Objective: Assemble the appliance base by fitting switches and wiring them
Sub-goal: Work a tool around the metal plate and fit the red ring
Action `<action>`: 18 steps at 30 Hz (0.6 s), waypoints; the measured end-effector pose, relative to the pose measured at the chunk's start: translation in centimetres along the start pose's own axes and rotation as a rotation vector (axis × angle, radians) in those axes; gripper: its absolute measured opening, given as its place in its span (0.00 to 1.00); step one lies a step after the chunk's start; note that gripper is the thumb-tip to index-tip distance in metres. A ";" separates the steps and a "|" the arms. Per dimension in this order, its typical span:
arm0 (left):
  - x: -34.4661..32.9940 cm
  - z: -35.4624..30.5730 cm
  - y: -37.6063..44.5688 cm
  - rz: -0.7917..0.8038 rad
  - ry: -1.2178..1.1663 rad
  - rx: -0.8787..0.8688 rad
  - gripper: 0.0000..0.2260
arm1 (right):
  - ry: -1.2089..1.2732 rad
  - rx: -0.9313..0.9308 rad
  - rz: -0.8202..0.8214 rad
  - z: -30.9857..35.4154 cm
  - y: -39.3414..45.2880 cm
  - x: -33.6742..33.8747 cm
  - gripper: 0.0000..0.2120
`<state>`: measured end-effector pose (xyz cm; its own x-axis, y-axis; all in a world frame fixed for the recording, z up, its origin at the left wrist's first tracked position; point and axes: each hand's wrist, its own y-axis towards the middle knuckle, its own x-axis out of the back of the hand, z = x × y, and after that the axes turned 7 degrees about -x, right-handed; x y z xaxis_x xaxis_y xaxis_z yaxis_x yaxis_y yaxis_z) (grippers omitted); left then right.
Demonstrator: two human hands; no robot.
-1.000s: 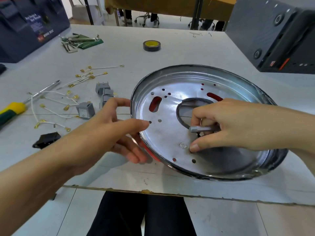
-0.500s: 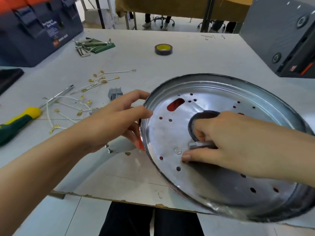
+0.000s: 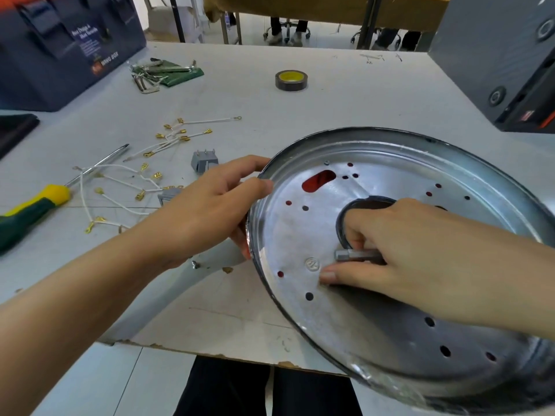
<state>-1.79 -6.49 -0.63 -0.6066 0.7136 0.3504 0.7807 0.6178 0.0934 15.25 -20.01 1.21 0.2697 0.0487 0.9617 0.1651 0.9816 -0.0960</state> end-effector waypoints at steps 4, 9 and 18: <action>-0.1 0.1 -0.1 -0.008 0.013 0.007 0.12 | 0.002 -0.013 0.018 0.3 -0.2 0.1 0.28; 1.0 -0.5 -0.2 0.017 0.105 0.000 0.12 | -0.124 0.006 0.097 1.3 -0.8 1.8 0.25; 7.8 -0.4 -4.0 0.283 0.775 -0.158 0.07 | -0.090 0.027 0.124 1.6 -1.0 3.5 0.34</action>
<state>-9.60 -3.49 2.11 -0.1547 0.3699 0.9161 0.9349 0.3547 0.0146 14.50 -20.49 5.08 0.2003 0.1850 0.9621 0.1096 0.9716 -0.2096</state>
